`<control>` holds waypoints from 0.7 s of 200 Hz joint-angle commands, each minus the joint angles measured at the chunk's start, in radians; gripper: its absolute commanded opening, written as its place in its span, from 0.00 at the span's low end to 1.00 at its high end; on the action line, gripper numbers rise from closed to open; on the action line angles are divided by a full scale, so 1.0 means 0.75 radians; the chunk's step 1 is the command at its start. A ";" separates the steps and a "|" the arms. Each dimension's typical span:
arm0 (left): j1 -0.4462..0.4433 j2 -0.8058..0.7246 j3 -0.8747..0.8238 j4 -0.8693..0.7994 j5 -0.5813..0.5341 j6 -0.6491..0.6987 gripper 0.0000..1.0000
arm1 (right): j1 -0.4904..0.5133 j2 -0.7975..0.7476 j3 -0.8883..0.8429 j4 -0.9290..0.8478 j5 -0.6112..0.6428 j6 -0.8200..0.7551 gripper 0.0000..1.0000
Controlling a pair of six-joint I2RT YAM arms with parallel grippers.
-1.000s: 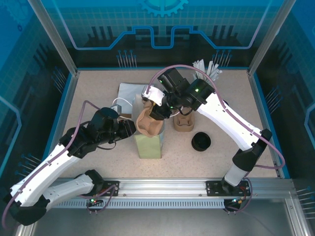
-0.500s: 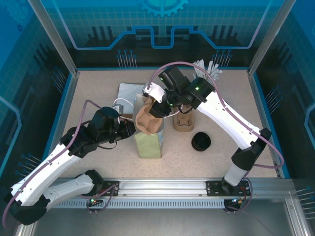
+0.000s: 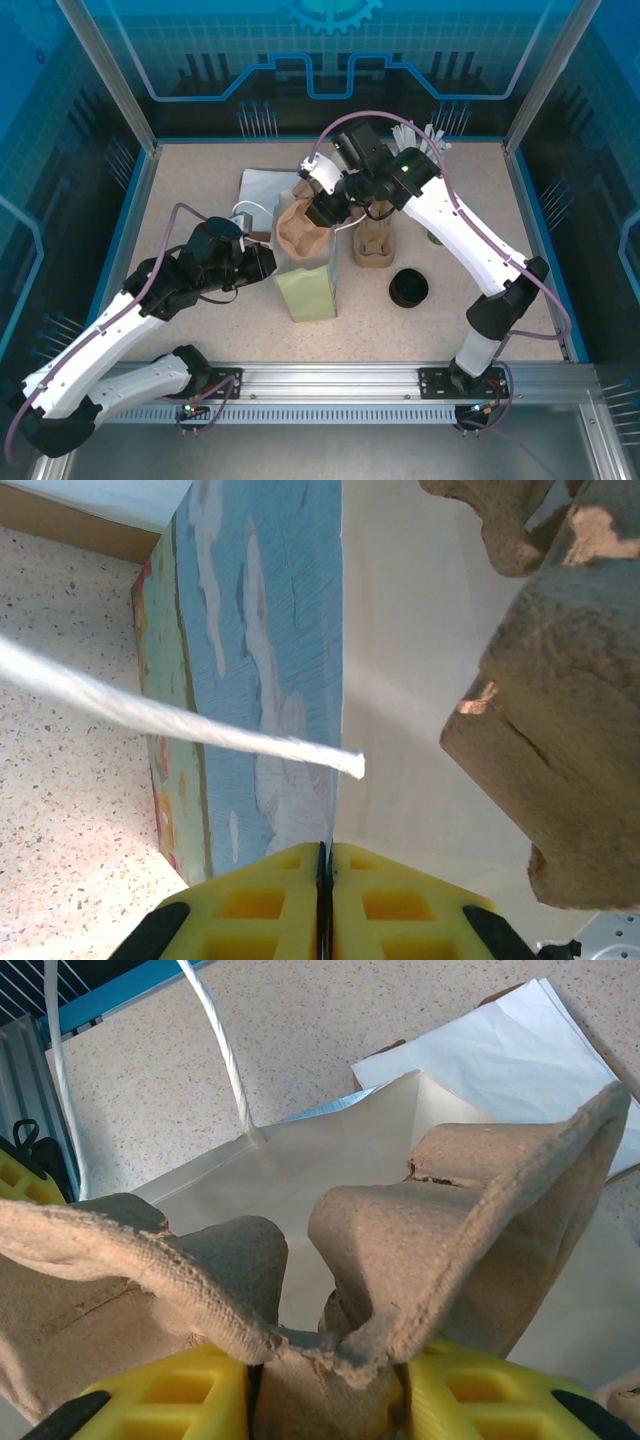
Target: Pack the takeout coffee
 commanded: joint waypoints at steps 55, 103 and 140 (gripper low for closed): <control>0.009 0.007 0.043 0.029 0.022 0.052 0.10 | 0.071 0.009 -0.029 -0.074 0.208 -0.213 0.35; 0.009 0.032 0.071 0.042 0.020 0.078 0.10 | 0.136 -0.013 -0.034 -0.166 0.290 -0.340 0.35; 0.009 0.079 0.121 0.035 0.019 0.110 0.10 | 0.184 0.013 0.006 -0.293 0.372 -0.380 0.36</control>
